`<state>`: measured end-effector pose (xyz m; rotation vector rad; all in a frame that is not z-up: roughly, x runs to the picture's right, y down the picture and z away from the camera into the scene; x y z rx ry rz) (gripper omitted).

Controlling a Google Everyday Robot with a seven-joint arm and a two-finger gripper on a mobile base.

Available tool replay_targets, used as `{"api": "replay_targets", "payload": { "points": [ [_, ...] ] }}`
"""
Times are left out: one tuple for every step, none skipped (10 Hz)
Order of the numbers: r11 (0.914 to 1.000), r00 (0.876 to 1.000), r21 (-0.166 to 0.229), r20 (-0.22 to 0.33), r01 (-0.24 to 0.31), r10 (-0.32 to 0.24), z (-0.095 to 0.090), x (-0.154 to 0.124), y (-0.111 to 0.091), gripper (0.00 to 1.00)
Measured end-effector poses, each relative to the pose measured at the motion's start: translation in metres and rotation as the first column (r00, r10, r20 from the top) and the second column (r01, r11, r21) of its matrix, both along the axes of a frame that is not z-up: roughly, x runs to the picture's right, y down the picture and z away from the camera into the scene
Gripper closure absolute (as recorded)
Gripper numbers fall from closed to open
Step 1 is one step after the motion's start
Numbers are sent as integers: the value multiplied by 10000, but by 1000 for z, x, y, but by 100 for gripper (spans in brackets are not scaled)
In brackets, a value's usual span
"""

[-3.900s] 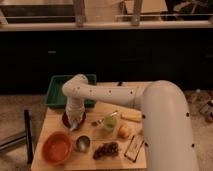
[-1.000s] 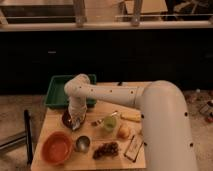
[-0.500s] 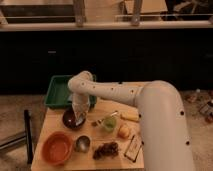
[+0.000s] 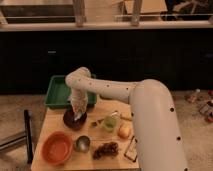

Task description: Wipe purple bowl with towel

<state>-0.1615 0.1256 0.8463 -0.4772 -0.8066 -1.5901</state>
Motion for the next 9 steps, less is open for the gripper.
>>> {"api": "replay_targets", "payload": {
  "points": [
    [9999,9998,66,154,121,-122,-1,-8,-2,95],
    [9997,9991,144,361,210,-215,-4,-17,-4,95],
    [9994,9978,221,600,272,-284,-7,-22,-5,95],
    [9991,9954,285,897,322,-347,-11,-29,-5,95],
    [9986,9904,346,1309,411,-453,-19,-36,-1,95],
    [9983,9873,378,1506,446,-498,-24,-38,2,95],
    [9980,9829,405,1752,496,-559,-32,-40,7,95],
    [9977,9792,403,1938,538,-606,-39,-40,13,95],
    [9976,9761,388,2080,566,-635,-45,-40,18,95]
  ]
}}
